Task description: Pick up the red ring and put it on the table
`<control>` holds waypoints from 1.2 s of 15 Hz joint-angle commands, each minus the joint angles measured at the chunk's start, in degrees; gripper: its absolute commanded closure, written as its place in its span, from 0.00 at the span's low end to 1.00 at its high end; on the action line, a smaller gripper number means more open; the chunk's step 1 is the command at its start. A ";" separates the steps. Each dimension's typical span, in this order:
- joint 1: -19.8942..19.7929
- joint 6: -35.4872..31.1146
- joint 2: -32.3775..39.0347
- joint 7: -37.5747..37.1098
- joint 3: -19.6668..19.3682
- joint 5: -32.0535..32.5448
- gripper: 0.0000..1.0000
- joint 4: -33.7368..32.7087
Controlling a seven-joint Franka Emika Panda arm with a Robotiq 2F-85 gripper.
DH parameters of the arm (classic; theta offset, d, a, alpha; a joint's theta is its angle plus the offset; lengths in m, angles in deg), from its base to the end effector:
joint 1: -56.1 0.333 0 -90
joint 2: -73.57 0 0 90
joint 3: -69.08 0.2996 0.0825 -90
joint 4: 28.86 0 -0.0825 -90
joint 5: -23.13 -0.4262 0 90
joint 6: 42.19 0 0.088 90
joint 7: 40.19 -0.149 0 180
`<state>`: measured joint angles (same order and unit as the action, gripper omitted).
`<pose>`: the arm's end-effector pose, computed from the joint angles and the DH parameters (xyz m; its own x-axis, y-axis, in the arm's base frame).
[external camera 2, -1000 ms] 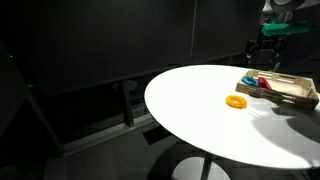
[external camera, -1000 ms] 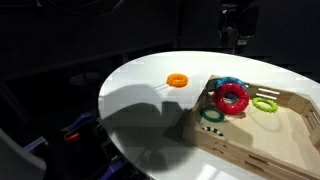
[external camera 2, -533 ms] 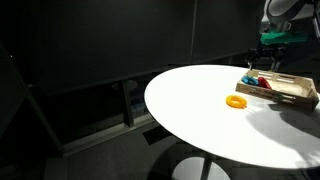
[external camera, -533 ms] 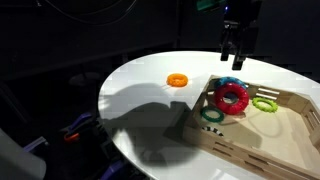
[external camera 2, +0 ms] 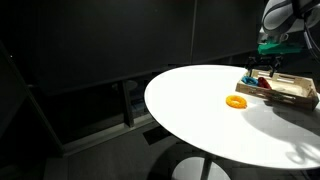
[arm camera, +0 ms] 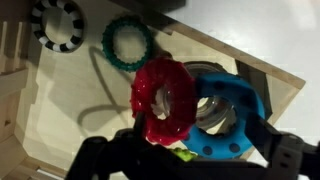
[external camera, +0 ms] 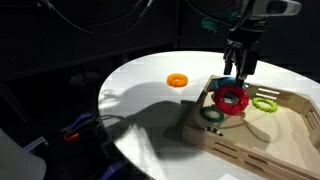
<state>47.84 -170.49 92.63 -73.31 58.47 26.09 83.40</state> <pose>0.5960 -0.2077 0.2202 0.6484 -0.7612 0.0123 -0.7575 -0.6435 0.1101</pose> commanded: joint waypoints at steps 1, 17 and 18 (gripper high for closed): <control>0.16 -1.86 2.59 0.93 -1.08 -1.43 0.00 -2.20; 0.74 -1.31 1.33 0.51 -1.89 -2.97 0.91 -2.51; 0.88 -0.98 0.74 0.52 -1.86 -3.01 0.91 -2.35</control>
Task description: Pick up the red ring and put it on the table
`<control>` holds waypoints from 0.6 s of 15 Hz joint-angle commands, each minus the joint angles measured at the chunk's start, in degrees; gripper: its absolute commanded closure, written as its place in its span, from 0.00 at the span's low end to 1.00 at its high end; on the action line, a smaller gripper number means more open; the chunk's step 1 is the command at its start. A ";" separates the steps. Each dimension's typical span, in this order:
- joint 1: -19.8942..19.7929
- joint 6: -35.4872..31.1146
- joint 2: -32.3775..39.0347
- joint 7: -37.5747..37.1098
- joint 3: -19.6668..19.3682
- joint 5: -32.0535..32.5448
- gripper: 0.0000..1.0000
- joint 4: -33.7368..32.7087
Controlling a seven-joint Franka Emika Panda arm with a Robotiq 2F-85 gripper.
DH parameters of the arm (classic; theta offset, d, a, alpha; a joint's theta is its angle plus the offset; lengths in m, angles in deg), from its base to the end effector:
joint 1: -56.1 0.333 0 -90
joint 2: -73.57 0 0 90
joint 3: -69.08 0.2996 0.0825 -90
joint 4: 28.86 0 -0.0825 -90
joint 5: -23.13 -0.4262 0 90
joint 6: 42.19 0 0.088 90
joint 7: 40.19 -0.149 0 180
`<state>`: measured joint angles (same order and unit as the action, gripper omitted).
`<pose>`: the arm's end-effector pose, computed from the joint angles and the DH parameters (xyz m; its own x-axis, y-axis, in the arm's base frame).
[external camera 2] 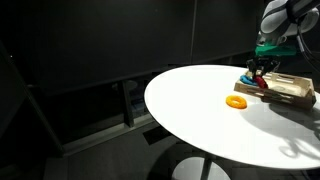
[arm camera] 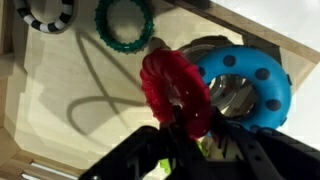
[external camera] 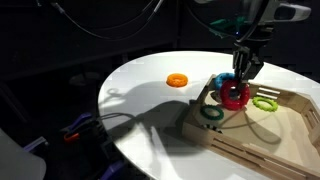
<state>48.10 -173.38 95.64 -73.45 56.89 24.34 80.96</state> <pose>0.6085 -0.2247 0.2120 0.6194 -0.7837 0.0475 -0.7843 -0.6149 0.0826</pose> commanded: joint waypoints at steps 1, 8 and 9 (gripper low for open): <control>0.82 2.41 -2.93 0.67 -0.24 -1.24 0.92 0.27; 2.68 3.56 -8.14 0.31 0.52 -0.56 0.91 2.13; 2.85 3.59 -8.85 0.51 0.77 -0.76 0.91 2.42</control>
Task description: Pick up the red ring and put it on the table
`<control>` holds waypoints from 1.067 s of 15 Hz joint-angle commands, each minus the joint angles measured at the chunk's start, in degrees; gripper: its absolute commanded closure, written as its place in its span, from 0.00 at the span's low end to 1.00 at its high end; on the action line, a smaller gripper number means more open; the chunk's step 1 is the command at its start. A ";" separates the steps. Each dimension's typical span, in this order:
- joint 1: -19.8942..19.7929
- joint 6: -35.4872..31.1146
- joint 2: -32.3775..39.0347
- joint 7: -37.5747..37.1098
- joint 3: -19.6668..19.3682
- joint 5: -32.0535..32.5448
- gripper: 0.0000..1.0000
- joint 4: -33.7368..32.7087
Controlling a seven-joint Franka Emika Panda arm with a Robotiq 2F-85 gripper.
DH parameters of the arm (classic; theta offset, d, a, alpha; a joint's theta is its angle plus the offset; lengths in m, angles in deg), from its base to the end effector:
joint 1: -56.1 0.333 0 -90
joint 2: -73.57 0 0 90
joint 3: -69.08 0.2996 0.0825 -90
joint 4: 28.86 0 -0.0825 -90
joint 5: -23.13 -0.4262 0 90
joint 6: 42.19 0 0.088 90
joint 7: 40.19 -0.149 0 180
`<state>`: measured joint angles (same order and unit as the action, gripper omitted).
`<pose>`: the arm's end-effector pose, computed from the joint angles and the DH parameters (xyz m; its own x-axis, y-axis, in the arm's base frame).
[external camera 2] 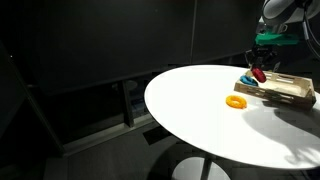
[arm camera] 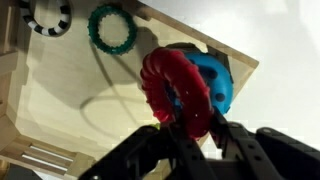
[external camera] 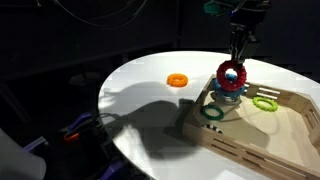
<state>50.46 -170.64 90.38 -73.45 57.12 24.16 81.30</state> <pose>0.6178 -0.1957 0.2630 0.6468 -0.7598 0.0667 -0.7626 -0.6452 0.0451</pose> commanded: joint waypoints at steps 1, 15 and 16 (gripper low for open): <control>0.64 1.08 -4.36 0.85 0.85 -0.82 0.91 2.39; 2.43 0.99 -9.64 6.32 6.35 -6.15 0.91 9.18; 2.53 0.95 -9.51 6.78 6.58 -6.51 0.91 9.47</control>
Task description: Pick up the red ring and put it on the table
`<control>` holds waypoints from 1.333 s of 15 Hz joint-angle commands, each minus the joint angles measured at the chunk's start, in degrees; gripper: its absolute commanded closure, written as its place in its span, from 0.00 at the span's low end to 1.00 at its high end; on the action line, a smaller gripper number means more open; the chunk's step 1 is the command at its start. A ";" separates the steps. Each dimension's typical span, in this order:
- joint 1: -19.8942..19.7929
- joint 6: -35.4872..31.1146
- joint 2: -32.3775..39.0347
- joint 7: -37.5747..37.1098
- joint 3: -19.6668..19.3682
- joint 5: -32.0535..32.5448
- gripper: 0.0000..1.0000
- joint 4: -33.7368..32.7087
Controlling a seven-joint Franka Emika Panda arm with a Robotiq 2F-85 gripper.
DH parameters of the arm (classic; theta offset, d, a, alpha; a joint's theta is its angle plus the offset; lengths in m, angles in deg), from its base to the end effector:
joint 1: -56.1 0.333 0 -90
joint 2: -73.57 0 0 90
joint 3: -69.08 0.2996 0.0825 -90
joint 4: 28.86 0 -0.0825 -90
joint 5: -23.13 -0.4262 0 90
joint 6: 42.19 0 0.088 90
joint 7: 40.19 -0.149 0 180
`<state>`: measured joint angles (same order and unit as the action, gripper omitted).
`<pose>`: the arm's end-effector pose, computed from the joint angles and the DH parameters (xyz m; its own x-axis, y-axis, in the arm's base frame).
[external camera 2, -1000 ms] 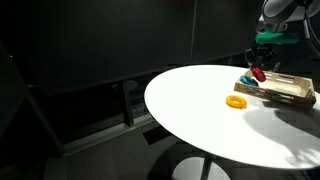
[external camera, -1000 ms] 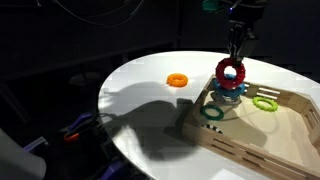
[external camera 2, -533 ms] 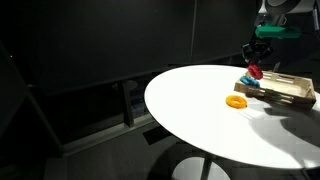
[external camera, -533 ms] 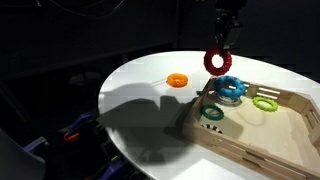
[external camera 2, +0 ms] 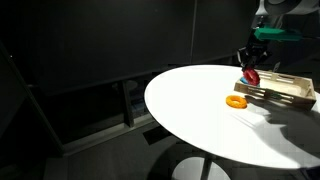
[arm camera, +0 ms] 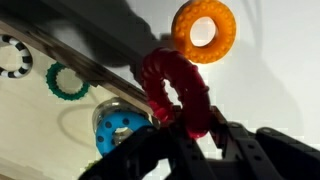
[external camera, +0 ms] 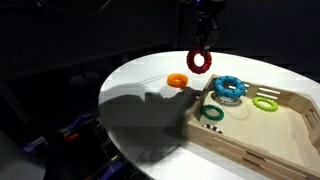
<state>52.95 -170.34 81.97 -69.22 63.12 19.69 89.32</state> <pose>0.6019 -0.0928 0.2836 0.7642 -0.6449 0.0083 -0.6441 -0.7638 -0.0424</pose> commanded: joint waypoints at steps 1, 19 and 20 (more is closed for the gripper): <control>0.18 0.59 -0.89 2.54 0.78 -2.16 0.91 1.76; 3.48 -1.95 3.09 0.72 2.27 0.12 0.46 4.06; 3.49 -1.89 3.03 0.64 2.27 0.16 0.45 4.08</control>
<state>55.95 -171.61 85.13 -68.03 65.57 19.13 93.03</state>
